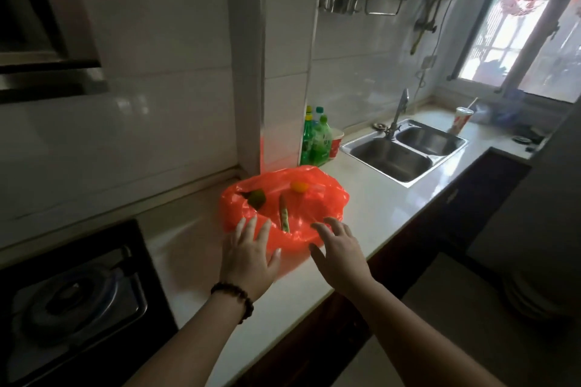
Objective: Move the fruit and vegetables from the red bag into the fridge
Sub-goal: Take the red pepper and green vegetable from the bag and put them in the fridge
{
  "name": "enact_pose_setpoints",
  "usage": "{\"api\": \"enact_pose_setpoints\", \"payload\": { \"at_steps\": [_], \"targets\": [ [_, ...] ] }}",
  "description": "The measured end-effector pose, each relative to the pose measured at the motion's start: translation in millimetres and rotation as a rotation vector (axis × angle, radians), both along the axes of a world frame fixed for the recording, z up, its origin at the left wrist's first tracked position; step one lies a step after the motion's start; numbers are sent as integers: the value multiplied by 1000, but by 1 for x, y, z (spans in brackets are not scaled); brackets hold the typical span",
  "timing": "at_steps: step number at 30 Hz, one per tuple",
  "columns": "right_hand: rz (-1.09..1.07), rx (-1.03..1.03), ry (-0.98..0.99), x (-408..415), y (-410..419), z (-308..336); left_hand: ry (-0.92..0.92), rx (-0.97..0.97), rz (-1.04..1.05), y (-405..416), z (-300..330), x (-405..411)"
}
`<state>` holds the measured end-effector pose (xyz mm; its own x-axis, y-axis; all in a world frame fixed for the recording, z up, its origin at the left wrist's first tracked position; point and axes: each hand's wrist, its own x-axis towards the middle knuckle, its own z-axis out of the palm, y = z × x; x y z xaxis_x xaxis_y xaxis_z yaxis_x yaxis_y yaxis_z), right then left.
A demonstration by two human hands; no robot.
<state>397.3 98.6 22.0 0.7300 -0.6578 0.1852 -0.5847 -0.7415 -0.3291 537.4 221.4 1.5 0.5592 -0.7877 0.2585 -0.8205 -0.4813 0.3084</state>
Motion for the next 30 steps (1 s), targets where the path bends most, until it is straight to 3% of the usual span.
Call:
{"api": "enact_pose_setpoints", "payload": {
  "at_steps": [13,20,24,30],
  "targets": [
    [245,68,203,100,-168,-60,137,60,222,-114,-43,69],
    [648,22,405,173,-234,-94,38,-18,469,-158,-64,92],
    [885,-13,464,201,-255,-117,-76,-48,499,-186,-72,105],
    [1060,-24,503,218,-270,-135,-54,181,554,-210,-86,140]
  ]
}}
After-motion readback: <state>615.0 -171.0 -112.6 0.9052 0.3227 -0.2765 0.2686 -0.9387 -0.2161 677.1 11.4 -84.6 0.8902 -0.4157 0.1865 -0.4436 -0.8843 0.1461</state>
